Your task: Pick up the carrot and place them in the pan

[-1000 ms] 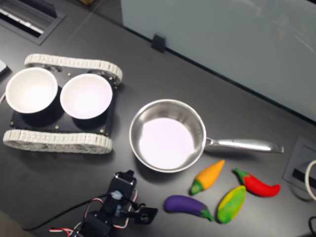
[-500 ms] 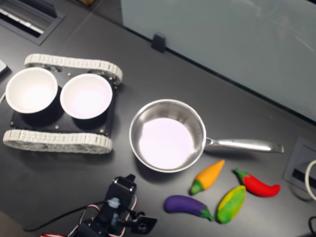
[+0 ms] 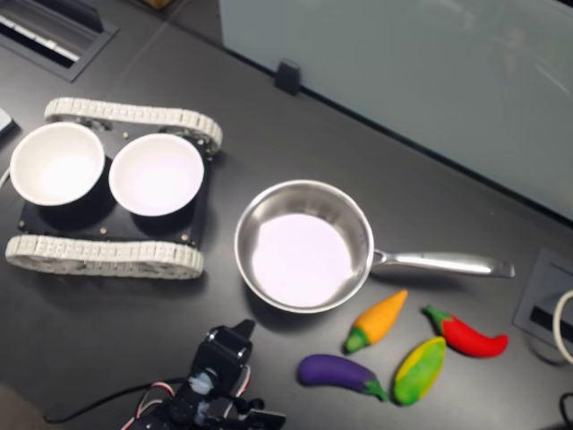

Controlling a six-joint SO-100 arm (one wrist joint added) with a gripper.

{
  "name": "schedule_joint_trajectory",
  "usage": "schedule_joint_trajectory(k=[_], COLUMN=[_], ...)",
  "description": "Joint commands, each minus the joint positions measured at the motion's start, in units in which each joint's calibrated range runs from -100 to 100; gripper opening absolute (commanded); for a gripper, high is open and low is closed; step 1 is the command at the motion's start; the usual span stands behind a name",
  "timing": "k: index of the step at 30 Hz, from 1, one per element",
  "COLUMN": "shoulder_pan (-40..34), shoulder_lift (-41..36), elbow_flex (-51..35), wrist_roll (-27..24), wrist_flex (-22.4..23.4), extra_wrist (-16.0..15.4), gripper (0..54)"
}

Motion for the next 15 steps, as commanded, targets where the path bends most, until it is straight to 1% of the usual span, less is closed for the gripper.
schedule_joint_trajectory(k=[1,10,15], shoulder_pan=[2.06,6.65,8.83], shoulder_lift=[0.85,1.95,2.46], elbow_flex=[-6.82,-15.82,-21.91], wrist_roll=[-0.15,-1.32,-2.0], wrist_flex=[0.49,1.6,3.22], extra_wrist=[0.09,0.0,-0.17], gripper=[0.2,0.2,0.2])
